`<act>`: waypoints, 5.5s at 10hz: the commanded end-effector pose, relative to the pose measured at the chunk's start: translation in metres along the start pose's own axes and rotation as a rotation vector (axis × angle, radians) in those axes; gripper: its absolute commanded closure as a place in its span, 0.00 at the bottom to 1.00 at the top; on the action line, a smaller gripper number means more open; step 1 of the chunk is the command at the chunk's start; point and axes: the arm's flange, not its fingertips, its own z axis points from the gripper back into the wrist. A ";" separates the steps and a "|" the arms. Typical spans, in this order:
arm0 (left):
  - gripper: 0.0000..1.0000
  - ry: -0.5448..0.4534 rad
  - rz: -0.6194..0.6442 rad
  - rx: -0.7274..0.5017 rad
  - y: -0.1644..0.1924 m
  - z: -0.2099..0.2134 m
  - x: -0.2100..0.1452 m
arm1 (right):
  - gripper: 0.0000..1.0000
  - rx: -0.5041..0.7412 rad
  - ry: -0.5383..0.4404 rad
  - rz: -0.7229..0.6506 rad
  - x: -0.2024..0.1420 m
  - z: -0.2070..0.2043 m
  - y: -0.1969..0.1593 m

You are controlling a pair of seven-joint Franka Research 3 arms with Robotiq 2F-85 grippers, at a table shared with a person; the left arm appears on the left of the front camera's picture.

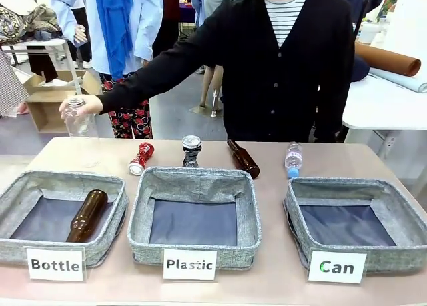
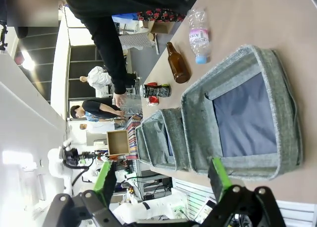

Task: Sort the can waste into the basket.
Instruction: Pick up the can waste from the table and place it in the right Fabric basket.

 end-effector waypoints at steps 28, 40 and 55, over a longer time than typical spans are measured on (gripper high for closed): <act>0.00 -0.022 0.059 -0.085 0.092 -0.113 0.094 | 0.00 0.025 -0.009 0.027 0.002 0.000 0.001; 0.00 0.062 0.184 0.456 0.071 -0.380 0.308 | 0.00 0.025 -0.009 0.027 0.002 0.000 0.001; 1.00 -0.127 0.211 0.594 0.077 -0.363 0.302 | 0.00 0.025 -0.009 0.027 0.002 0.000 0.001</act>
